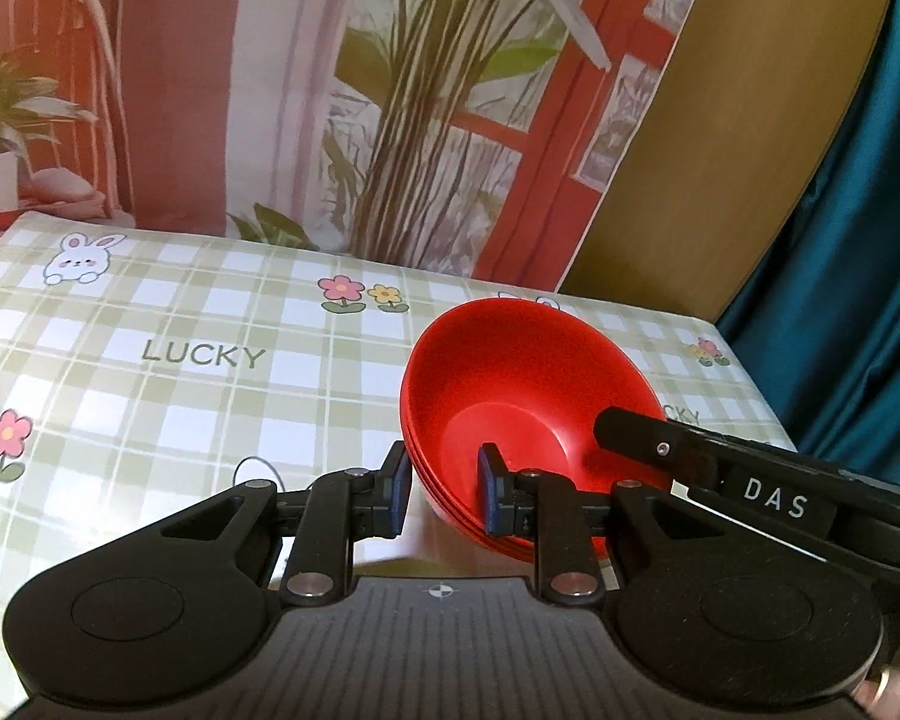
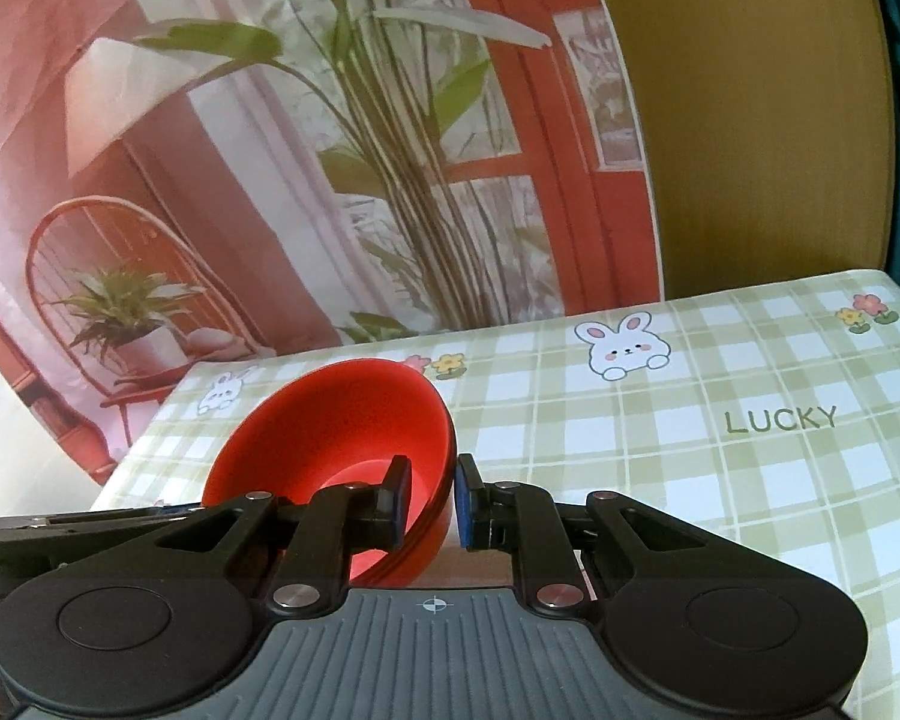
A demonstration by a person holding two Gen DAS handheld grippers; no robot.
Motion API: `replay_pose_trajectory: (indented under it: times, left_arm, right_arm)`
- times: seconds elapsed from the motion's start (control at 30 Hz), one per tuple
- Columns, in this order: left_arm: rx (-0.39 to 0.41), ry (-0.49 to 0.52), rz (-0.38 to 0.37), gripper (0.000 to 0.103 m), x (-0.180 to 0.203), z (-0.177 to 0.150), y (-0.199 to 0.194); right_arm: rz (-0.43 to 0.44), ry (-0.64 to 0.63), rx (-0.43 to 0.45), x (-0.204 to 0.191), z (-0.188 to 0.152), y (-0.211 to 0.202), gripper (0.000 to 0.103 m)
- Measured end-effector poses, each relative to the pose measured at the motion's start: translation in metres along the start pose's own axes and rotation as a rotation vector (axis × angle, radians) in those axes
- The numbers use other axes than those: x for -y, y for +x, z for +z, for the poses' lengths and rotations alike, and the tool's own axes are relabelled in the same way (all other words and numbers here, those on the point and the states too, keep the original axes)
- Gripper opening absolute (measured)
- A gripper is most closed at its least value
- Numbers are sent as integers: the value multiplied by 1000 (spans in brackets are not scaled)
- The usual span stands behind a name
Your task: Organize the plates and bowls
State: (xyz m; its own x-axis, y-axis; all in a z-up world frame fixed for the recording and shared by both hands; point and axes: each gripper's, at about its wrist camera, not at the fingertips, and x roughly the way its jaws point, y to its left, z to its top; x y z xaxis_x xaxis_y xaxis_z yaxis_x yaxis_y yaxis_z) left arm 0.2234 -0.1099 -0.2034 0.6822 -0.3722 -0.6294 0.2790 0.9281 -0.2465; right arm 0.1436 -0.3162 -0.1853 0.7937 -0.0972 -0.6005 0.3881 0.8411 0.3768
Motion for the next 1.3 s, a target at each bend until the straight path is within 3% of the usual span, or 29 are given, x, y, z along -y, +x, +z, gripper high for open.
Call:
replay_pose_trajectory:
  times: [0.33, 0.7, 1.3]
  left_arm:
    - [35, 40, 32, 25, -3, -24, -35]
    - [47, -5, 9, 25, -20, -53, -68]
    - [24, -99, 16, 26, -51, -77, -72]
  right_arm:
    - [6, -37, -7, -24, -22, -18, 16]
    - [9, -84, -29, -47, -53, -37, 16]
    - [-6, -170, -104, -80, -79, -26, 16]
